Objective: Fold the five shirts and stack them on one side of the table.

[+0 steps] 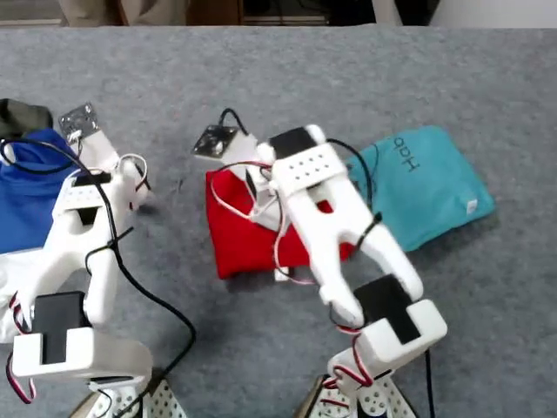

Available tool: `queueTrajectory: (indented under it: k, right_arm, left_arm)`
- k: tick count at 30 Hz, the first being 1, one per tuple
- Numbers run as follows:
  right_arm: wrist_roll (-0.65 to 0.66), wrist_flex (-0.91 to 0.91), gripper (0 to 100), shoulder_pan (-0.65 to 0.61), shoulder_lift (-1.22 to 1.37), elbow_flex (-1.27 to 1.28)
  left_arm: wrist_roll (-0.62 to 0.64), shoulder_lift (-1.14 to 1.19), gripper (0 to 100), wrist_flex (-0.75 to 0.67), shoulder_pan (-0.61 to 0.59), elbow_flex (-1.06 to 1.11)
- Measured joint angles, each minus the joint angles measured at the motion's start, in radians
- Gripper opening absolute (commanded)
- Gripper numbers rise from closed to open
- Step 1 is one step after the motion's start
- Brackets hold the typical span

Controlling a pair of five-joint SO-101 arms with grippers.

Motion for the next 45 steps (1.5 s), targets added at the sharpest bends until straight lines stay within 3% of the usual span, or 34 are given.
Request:
queueTrajectory:
  k: [5, 12, 24, 32, 37, 45]
  right_arm:
    - [0.000, -0.098, 1.2, 0.110, 0.180, -0.064]
    - [0.000, -0.057, 1.2, 0.247, 0.436, -0.431]
    - [0.077, 0.035, 1.2, 0.258, 0.827, -1.160]
    - [0.077, 0.376, 0.9, 0.262, 0.865, -1.585]
    - [0.052, 0.396, 0.9, 0.253, 0.773, -1.456]
    - [0.031, 0.354, 0.9, 0.186, 0.376, -0.760]
  left_arm:
    - [0.000, 0.000, 2, -0.006, 0.000, 0.000]
    - [0.000, 0.000, 2, -0.006, 0.000, 0.000]
    - [0.000, 0.000, 2, -0.006, 0.000, 0.000]
    - [0.000, 0.000, 2, -0.006, 0.000, 0.000]
    - [0.000, 0.000, 2, -0.006, 0.000, 0.000]
    - [0.000, 0.000, 2, -0.006, 0.000, 0.000]
